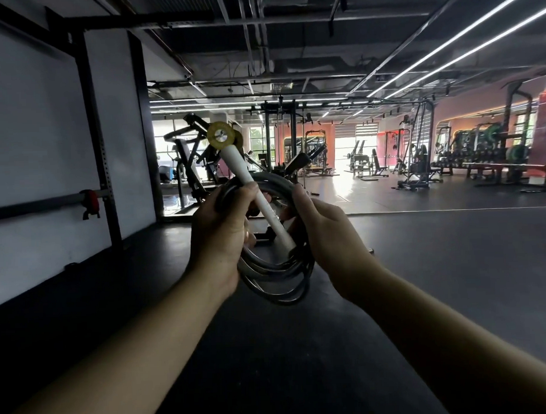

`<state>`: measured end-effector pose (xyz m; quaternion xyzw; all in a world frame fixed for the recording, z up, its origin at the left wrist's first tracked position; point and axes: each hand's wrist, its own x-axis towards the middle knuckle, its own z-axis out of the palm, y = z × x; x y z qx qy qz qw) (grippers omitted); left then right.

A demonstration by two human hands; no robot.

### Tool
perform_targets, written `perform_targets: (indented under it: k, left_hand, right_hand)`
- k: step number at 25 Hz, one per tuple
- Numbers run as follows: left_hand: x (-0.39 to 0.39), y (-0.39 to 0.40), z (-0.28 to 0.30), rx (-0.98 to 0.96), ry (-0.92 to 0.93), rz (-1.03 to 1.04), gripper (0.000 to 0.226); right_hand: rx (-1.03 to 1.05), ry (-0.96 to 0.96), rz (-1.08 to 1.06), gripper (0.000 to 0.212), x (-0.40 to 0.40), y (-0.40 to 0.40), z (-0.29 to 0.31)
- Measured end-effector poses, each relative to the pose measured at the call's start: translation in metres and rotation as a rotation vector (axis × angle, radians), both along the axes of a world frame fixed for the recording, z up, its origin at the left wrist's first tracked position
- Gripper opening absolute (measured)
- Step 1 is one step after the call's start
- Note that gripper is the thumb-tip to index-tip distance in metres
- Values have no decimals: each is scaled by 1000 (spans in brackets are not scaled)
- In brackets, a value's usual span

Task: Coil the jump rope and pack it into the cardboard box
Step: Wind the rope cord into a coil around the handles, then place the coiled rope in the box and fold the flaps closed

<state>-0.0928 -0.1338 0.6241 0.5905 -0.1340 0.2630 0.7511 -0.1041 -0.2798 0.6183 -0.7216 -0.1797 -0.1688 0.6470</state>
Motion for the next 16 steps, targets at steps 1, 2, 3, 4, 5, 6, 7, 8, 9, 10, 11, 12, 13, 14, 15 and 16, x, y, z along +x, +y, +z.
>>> perform_targets:
  k: [1, 2, 3, 4, 5, 6, 7, 8, 9, 10, 11, 12, 13, 14, 15, 16]
  left_hand:
    - [2, 4, -4, 37, 6, 41, 13]
    - [1, 9, -7, 91, 5, 75, 14]
    - [1, 15, -10, 147, 0, 104, 16]
    - [-2, 23, -12, 189, -3, 128, 18]
    - [-4, 31, -14, 212, -6, 151, 18]
    - [-5, 40, -16, 218, -7, 167, 16]
    - [-6, 52, -20, 205, -3, 182, 14]
    - [-8, 64, -23, 185, 5, 202, 18]
    - [-9, 78, -27, 166, 16, 231, 25]
    - [-12, 94, -31, 157, 23, 269, 30]
    - [-15, 109, -36, 157, 26, 309, 31]
    - [-21, 127, -41, 159, 31, 350, 32]
    - [-27, 143, -46, 158, 44, 379, 32]
    - [-33, 160, -51, 149, 61, 396, 32]
    - [-39, 178, -58, 142, 79, 412, 33]
    - [-45, 195, -65, 143, 95, 430, 33]
  right_hand:
    - [-22, -10, -31, 61, 3, 3, -4]
    - [-40, -14, -53, 61, 4, 6, -8]
    - [-41, -14, -62, 61, 7, 9, -13]
    - [-30, -7, -55, 61, 8, 14, -17]
    - [-19, 1, -39, 59, 9, 22, -20]
    - [-11, 8, -21, 58, 11, 31, -23]
    - [-6, 19, -2, 57, 14, 44, -26]
    - [0, 31, 12, 57, 17, 57, -28]
    - [2, 42, 26, 57, 19, 71, -31]
    - [1, 55, 46, 56, 21, 88, -35]
    - [1, 67, 75, 56, 21, 105, -39]
    - [2, 81, 116, 55, 20, 125, -46]
    - [9, 90, 153, 52, 19, 143, -52]
    - [11, 92, 184, 49, 16, 162, -59]
    - [6, 93, 214, 47, 13, 181, -67]
    - [-1, 94, 241, 46, 10, 199, -74]
